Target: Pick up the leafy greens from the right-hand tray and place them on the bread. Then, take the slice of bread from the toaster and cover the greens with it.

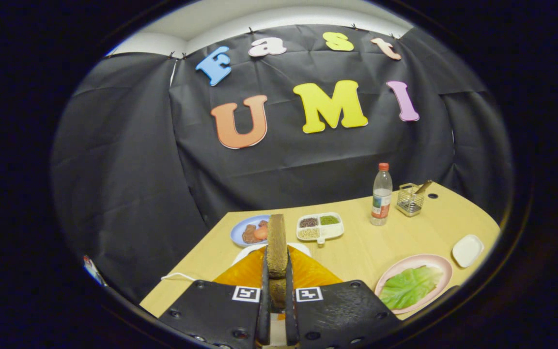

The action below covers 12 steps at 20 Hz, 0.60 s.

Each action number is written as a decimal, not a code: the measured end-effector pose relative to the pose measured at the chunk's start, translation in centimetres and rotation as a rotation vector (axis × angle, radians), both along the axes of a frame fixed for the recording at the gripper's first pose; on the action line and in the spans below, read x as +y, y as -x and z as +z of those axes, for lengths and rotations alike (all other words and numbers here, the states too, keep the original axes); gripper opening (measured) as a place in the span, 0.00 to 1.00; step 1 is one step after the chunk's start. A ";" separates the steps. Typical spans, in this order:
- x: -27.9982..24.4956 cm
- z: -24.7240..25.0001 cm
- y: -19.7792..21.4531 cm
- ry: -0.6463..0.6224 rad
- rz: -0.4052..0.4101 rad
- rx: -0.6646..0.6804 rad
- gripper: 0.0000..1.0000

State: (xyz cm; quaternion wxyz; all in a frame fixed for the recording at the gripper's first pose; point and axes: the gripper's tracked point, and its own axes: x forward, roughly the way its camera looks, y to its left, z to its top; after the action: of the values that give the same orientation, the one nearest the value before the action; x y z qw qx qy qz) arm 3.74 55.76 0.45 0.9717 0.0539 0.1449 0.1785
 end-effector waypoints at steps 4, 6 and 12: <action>-1.4 3.1 1.1 -0.075 0.017 -0.036 0.12; -2.9 4.5 1.6 -0.103 0.013 -0.057 0.12; -10.8 5.4 1.8 -0.094 -0.066 -0.127 0.12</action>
State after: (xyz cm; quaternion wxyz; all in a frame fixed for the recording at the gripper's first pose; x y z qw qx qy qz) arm 1.97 45.00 5.83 0.9807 0.0926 0.0727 0.1561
